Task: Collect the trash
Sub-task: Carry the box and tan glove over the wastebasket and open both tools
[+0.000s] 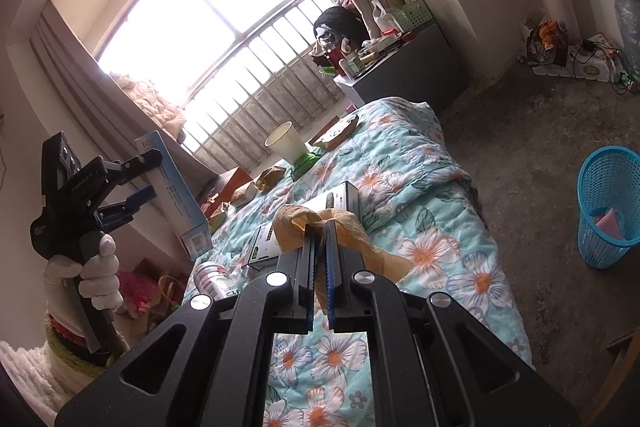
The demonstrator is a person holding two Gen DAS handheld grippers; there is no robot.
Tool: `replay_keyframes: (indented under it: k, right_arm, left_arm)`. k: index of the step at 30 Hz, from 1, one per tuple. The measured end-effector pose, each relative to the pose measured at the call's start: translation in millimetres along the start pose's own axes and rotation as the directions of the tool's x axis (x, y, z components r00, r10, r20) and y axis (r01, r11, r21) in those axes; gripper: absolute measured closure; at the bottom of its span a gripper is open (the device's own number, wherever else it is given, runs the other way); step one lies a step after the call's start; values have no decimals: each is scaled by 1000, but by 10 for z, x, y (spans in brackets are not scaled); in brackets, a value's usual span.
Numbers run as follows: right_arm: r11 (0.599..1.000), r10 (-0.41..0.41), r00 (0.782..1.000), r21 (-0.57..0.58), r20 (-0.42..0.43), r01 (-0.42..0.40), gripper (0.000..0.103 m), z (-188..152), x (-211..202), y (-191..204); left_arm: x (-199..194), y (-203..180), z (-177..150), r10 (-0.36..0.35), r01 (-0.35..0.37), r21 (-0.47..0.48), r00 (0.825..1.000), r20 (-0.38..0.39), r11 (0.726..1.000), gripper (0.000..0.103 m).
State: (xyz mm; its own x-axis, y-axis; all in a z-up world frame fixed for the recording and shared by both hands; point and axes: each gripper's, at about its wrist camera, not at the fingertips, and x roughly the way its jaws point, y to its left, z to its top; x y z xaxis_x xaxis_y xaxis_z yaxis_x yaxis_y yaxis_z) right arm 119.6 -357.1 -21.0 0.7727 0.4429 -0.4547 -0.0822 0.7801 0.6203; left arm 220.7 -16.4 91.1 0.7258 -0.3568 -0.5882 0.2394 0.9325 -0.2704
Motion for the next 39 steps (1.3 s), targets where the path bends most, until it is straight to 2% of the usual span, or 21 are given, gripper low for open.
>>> replay_keyframes:
  k: [15, 25, 30, 34, 37, 39]
  right_arm:
    - [998, 1, 996, 59, 87, -7, 98, 82, -303, -307]
    - [993, -19, 988, 117, 156, 0, 98, 185, -550, -634]
    - [987, -72, 977, 159, 202, 40, 98, 356, -793, -996]
    - [971, -167, 958, 207, 232, 119, 98, 530, -1034, -1440]
    - [949, -254, 938, 251, 238, 193, 98, 616, -1150, -1789]
    - [927, -314, 921, 285, 229, 245, 98, 672, -1184, -2057]
  left_arm:
    - [191, -521, 43, -62, 63, 72, 998, -18, 995, 29]
    - [531, -1086, 50, -118, 125, 137, 991, -57, 983, 29]
    - [840, -1585, 38, -169, 183, 180, 981, -95, 966, 29]
    - [1204, -2134, 16, -220, 243, 217, 967, -127, 945, 29]
    - [1559, -2541, -32, -255, 292, 233, 951, -177, 927, 29]
    - [1858, -2820, -103, -274, 329, 241, 933, -233, 913, 29]
